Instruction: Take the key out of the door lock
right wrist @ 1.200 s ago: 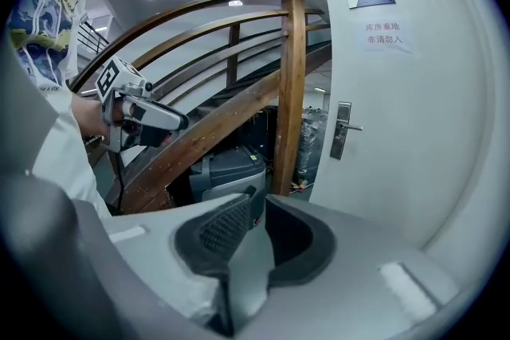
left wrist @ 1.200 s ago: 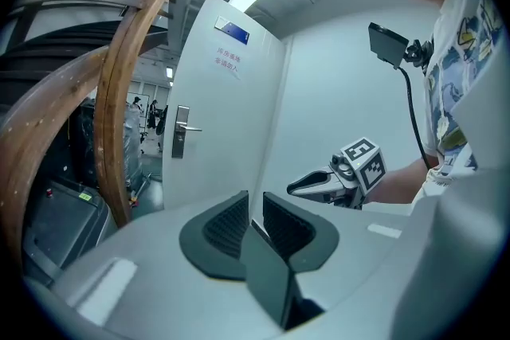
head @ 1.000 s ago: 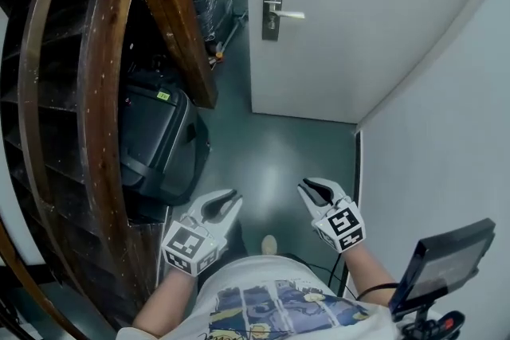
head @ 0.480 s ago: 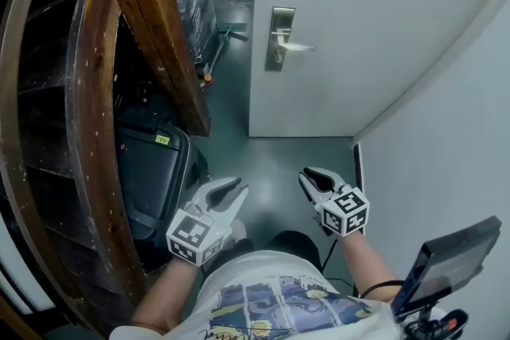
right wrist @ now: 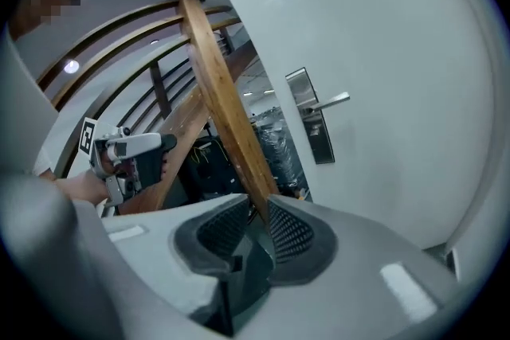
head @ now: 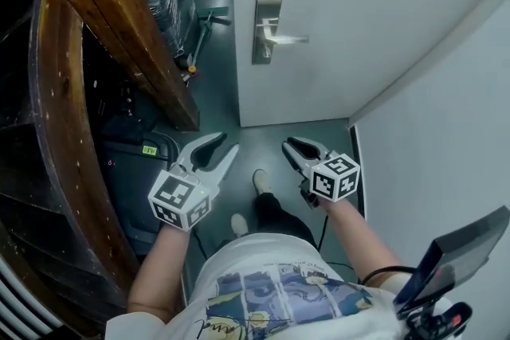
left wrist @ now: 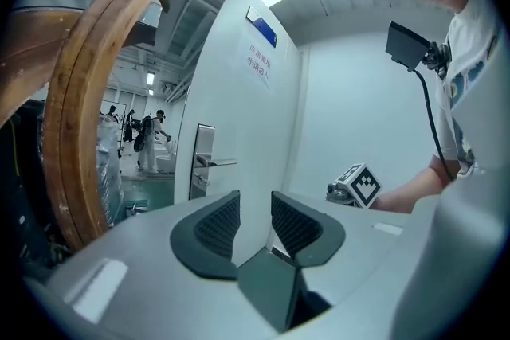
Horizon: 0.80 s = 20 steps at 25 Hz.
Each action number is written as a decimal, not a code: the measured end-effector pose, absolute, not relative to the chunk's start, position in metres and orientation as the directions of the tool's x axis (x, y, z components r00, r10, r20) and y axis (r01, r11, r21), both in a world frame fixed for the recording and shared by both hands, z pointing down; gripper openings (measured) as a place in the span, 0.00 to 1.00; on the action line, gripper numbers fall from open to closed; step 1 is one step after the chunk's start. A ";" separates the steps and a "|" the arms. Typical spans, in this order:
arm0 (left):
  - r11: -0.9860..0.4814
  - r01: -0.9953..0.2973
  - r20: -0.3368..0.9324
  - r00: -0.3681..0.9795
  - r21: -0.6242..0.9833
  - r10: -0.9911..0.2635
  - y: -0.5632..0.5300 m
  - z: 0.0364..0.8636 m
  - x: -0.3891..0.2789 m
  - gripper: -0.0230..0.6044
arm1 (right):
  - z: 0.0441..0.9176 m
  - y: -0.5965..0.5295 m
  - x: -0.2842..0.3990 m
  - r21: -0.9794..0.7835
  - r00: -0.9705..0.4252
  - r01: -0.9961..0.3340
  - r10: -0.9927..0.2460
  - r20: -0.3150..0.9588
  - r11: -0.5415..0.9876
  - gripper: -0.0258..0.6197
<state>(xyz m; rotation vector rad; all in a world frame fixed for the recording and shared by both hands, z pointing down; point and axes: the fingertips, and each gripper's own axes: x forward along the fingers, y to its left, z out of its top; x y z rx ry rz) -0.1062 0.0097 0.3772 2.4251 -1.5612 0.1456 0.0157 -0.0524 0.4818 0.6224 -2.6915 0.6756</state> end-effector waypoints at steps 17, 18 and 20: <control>-0.400 -0.909 0.209 0.416 0.116 -0.885 -0.265 0.348 -0.203 0.64 | 0.511 -0.219 -0.056 -0.549 -0.922 -0.364 -0.210 0.325 0.752 0.15; -0.409 -0.903 0.196 0.428 0.130 -0.882 -0.277 0.346 -0.208 0.66 | 0.514 -0.222 -0.057 -0.545 -0.921 -0.362 -0.201 0.333 0.756 0.15; -0.436 -0.888 0.178 0.457 0.144 -0.872 -0.299 0.341 -0.214 0.69 | 0.519 -0.229 -0.058 -0.536 -0.919 -0.359 -0.188 0.348 0.764 0.15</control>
